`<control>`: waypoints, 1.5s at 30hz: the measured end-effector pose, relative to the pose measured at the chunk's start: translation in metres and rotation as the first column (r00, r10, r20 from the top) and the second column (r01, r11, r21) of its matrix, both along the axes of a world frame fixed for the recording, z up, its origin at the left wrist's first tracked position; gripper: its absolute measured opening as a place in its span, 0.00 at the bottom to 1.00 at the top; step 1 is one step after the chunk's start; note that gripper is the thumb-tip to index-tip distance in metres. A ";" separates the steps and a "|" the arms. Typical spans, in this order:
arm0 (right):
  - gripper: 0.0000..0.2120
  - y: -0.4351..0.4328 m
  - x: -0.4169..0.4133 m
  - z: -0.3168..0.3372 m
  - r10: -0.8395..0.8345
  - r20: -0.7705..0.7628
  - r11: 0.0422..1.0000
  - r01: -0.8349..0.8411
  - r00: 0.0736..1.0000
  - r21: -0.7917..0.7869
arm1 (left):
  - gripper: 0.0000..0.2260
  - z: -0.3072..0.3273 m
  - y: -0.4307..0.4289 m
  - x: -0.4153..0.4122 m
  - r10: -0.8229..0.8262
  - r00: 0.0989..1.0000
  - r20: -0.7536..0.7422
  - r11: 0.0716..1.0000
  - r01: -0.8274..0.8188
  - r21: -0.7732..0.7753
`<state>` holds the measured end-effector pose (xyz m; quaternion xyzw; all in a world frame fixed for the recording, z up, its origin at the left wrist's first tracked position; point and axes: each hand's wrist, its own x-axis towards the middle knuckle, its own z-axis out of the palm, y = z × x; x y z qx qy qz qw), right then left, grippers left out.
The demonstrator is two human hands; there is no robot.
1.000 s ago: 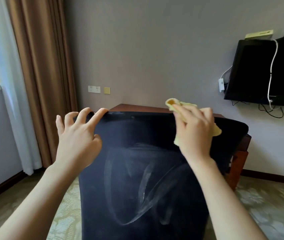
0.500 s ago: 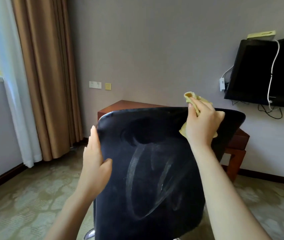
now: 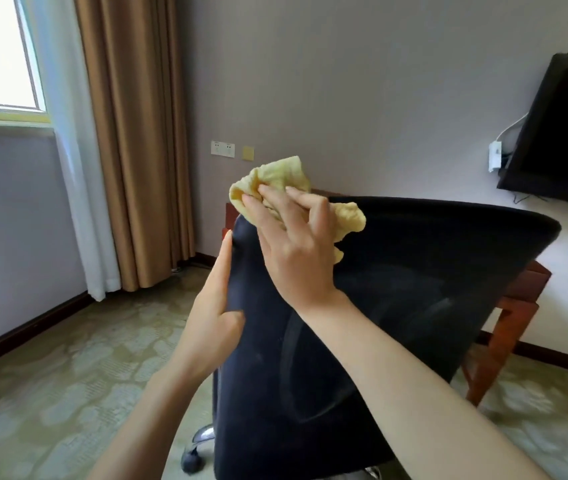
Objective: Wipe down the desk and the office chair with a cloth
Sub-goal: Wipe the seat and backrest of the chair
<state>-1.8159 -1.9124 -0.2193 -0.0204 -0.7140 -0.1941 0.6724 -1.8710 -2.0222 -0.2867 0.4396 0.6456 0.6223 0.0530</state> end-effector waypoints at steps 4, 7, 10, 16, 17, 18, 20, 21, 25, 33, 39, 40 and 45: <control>0.14 0.027 0.005 -0.016 0.015 0.133 0.955 -0.053 0.991 0.291 | 0.50 -0.001 -0.004 -0.006 -0.092 0.993 0.069 0.995 0.089 0.046; 0.13 0.048 0.011 -0.035 -0.007 0.336 0.893 -0.145 0.942 0.425 | 0.49 -0.002 -0.004 -0.012 -0.120 0.989 0.091 0.991 0.115 0.063; 0.12 0.066 0.024 -0.068 -0.050 0.500 0.861 -0.216 0.865 0.460 | 0.46 -0.006 -0.003 -0.014 -0.106 0.990 0.097 0.994 0.105 0.019; 0.12 0.105 0.066 -0.110 -0.252 0.772 0.807 -0.314 0.583 0.500 | 0.45 -0.016 -0.001 -0.016 -0.112 0.987 0.118 0.994 0.113 -0.007; 0.13 0.111 0.073 -0.109 -0.294 0.783 0.790 -0.321 0.548 0.522 | 0.45 -0.020 0.000 -0.015 -0.108 0.986 0.130 0.993 0.112 -0.023; 0.13 0.116 0.080 -0.106 -0.316 0.786 0.780 -0.325 0.532 0.534 | 0.45 -0.024 0.001 -0.015 -0.102 0.985 0.141 0.993 0.109 -0.045; 0.12 0.119 0.087 -0.093 -0.307 0.770 0.780 -0.315 0.559 0.540 | 0.44 -0.031 0.002 -0.014 -0.088 0.984 0.154 0.991 0.102 -0.082; 0.12 0.118 0.087 -0.084 -0.279 0.749 0.790 -0.300 0.601 0.535 | 0.44 -0.035 0.002 -0.014 -0.077 0.985 0.157 0.991 0.092 -0.093; 0.12 0.097 0.074 -0.035 -0.194 0.594 0.805 -0.220 0.781 0.552 | 0.44 -0.040 0.004 -0.016 -0.057 0.984 0.171 0.993 0.074 -0.093; 0.13 0.050 0.015 0.003 -0.010 0.312 0.861 -0.151 0.950 0.486 | 0.45 -0.040 -0.005 -0.020 -0.110 0.975 0.194 0.982 0.136 -0.128; 0.14 0.050 -0.004 -0.043 0.057 0.425 0.895 -0.236 0.903 0.380 | 0.45 -0.041 -0.011 -0.030 -0.054 0.969 0.240 0.994 0.075 -0.080; 0.13 0.051 -0.005 -0.055 0.065 0.475 0.893 -0.264 0.878 0.366 | 0.45 -0.041 -0.010 -0.033 -0.038 0.971 0.235 0.996 0.056 -0.068; 0.12 0.063 0.008 -0.115 0.007 0.690 0.870 -0.345 0.724 0.353 | 0.44 -0.045 -0.009 -0.039 0.001 0.977 0.213 0.997 0.017 -0.080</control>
